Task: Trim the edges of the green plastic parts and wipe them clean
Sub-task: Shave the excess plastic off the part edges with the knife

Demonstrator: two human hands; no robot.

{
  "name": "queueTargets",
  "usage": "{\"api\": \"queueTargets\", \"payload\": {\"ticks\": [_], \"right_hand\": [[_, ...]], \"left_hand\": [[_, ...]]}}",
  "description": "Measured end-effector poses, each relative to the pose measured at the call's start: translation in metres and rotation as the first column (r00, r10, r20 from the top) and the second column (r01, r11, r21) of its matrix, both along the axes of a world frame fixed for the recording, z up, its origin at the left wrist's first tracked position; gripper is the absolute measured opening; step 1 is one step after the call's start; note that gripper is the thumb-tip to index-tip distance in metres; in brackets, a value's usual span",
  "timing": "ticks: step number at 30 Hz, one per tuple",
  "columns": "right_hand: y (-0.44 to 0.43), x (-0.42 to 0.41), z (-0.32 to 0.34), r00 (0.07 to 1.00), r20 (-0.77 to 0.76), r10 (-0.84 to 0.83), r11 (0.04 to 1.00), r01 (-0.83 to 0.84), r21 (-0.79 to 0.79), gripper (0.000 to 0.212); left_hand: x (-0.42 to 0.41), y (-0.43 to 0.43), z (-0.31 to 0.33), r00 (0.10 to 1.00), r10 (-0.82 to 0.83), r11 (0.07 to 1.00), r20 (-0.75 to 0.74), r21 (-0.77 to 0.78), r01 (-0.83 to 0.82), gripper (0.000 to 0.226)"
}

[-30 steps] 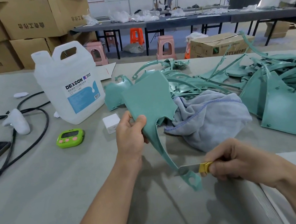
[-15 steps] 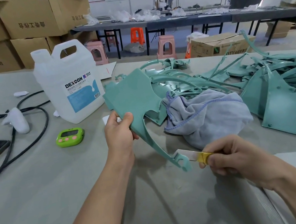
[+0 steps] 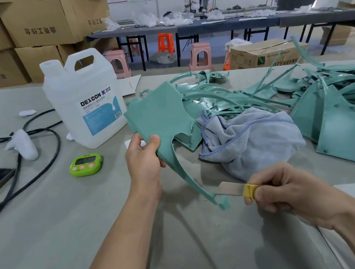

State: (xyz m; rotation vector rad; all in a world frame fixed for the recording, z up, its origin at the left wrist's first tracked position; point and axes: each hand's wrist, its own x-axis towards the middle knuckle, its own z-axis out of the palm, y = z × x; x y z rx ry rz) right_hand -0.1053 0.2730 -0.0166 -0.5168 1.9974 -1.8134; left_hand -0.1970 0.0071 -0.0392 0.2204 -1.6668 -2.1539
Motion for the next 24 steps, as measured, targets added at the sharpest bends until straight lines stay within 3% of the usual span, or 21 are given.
{"api": "queueTargets", "payload": {"ticks": [5, 9, 12, 17, 21, 24], "right_hand": [[-0.006, -0.002, -0.006, 0.999, 0.006, -0.050, 0.999, 0.050, 0.015, 0.015], [-0.004, -0.002, -0.005, 0.999, 0.036, 0.017, 0.999, -0.018, 0.036, 0.015], [0.003, -0.002, -0.002, 0.996, 0.079, -0.035, 0.999, 0.034, 0.016, 0.026], [-0.004, -0.003, -0.002, 0.941, 0.257, -0.219, 0.936, 0.277, -0.217, 0.013], [-0.015, 0.001, -0.001, 0.896, 0.439, -0.062, 0.849, 0.279, -0.449, 0.024], [-0.024, 0.003, 0.002, 0.881, 0.469, -0.062, 0.816, 0.316, -0.485, 0.020]], "left_hand": [[0.002, 0.002, 0.000, 1.000, -0.016, 0.999, 0.007, -0.028, 0.016, 0.009], [0.003, 0.003, 0.001, 1.000, -0.019, 0.999, 0.003, -0.036, 0.019, 0.008], [0.007, 0.007, 0.003, 1.000, -0.025, 0.998, 0.013, -0.056, 0.026, 0.015], [0.012, 0.009, 0.005, 0.999, 0.053, 0.997, -0.006, -0.054, -0.054, 0.013], [0.019, 0.013, 0.007, 0.991, 0.116, 0.992, -0.068, -0.038, -0.119, 0.006], [0.024, 0.020, 0.008, 0.992, 0.086, 0.995, -0.097, -0.041, -0.090, 0.016]]}}
